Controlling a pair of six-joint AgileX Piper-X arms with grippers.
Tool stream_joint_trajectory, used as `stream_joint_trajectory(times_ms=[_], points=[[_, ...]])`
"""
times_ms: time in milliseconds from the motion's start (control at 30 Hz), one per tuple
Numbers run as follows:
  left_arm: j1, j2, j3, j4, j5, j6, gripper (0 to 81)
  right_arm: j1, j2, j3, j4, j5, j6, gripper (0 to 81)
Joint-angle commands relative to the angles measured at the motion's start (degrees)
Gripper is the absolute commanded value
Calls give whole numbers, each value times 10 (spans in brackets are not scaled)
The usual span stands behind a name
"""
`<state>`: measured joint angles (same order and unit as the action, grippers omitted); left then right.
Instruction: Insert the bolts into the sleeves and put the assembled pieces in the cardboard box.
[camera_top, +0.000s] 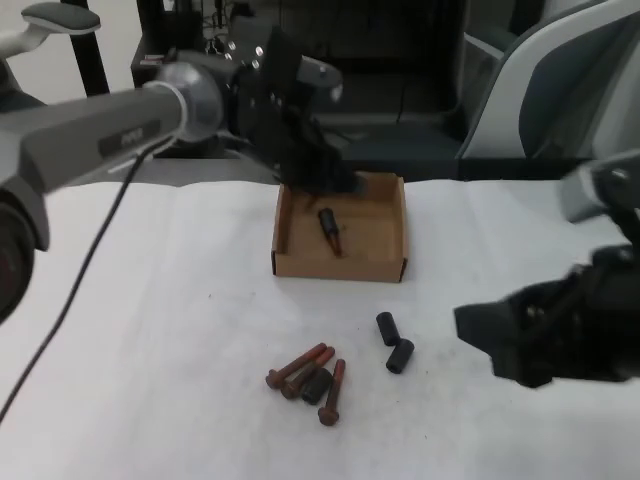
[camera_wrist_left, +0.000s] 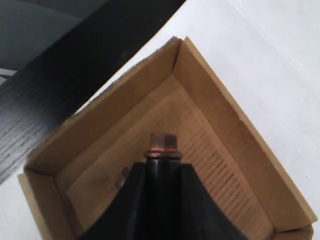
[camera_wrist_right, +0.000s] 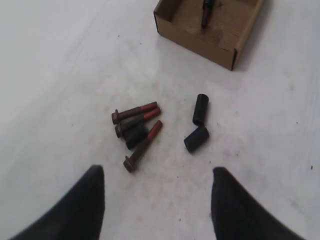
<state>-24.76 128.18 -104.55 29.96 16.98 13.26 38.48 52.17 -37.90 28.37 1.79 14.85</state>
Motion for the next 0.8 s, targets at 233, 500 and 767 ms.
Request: stream_joint_trajectory(times_ms=[233,500,767], points=[[-13,25,-11,-20,-15,13,15,-2,-52,83,-89,5,33,623],[-14,40,-11,-19,-15,13,15,-2,-52,83,-89,5,33,623],[-14,43,-11,-13,-41,13,144,-2,-52,83,-90,5,33,623]])
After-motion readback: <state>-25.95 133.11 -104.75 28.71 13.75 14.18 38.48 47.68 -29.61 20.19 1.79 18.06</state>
